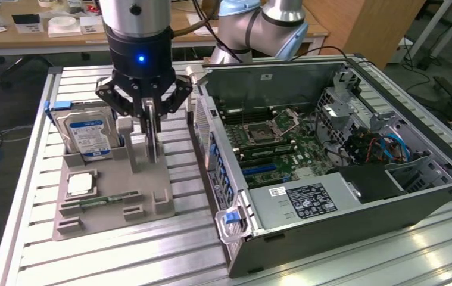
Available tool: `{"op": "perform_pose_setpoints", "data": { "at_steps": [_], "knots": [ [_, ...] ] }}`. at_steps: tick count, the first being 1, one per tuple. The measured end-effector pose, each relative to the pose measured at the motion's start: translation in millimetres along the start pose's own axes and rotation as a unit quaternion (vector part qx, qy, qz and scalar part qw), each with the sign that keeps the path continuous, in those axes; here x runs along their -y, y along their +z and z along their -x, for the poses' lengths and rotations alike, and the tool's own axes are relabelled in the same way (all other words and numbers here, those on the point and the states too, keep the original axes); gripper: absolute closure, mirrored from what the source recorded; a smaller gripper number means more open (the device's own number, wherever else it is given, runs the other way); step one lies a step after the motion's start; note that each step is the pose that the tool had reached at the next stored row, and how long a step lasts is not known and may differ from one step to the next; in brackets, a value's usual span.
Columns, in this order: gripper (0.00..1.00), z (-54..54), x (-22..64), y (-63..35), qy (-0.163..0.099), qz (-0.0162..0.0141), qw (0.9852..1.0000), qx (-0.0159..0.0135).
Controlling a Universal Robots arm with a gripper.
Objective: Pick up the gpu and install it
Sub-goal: 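Pick up the gpu and move the gpu toward the slot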
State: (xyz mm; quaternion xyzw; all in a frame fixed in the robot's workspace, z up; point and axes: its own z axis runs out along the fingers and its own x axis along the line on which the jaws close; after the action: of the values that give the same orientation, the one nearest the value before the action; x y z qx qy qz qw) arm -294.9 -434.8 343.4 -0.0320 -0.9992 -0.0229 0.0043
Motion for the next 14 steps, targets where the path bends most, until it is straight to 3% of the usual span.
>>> {"op": "perform_pose_setpoints", "data": {
  "at_steps": [14],
  "knots": [
    [0.72,-0.3,-1.3,-29.3,0.0,0.0,1.0,0.0]
  ]
}}
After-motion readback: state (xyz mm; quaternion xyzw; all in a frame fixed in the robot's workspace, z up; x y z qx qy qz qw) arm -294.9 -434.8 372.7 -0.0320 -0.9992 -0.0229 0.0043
